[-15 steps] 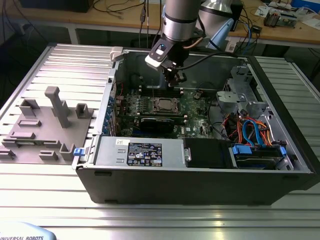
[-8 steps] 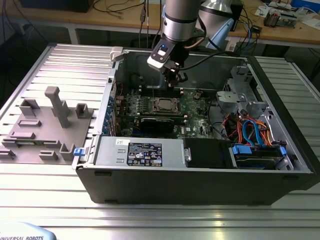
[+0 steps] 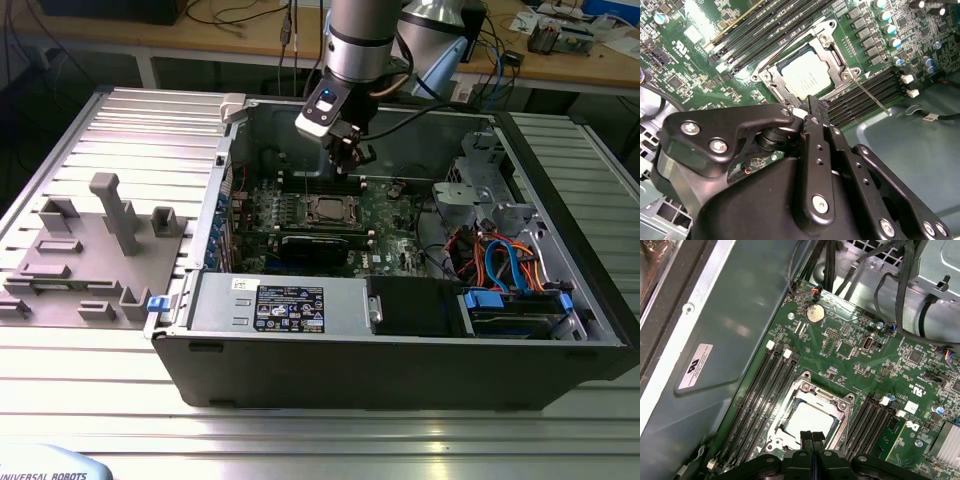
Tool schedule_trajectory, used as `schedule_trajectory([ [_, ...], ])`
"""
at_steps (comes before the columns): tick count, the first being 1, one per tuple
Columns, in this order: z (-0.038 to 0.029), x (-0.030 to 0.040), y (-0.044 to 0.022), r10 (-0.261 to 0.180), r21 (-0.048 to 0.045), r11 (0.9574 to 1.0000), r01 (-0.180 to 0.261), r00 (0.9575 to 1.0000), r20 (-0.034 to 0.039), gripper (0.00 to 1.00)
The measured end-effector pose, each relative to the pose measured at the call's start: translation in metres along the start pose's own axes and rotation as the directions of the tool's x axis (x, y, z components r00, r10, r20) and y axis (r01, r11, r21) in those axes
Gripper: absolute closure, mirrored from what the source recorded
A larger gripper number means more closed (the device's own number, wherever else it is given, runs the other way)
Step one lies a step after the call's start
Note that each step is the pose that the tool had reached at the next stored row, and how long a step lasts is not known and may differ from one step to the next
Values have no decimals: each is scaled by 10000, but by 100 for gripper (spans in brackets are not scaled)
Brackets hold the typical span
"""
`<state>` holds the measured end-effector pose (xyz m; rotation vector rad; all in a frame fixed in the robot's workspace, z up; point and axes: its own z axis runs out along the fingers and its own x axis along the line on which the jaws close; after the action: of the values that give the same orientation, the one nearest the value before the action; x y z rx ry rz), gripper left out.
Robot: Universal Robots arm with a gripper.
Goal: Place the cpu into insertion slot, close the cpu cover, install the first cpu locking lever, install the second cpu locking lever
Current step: 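Install the first cpu locking lever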
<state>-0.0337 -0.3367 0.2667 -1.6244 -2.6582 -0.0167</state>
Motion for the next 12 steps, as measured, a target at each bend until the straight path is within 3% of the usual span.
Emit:
schedule_trajectory([
  [4,0,0,0,-727,20,9973,727,9974,3,89],
  [11,0,0,0,-1849,52,9827,1849,9828,4,89],
  [12,0,0,0,-2029,58,9792,2029,9792,4,89],
])
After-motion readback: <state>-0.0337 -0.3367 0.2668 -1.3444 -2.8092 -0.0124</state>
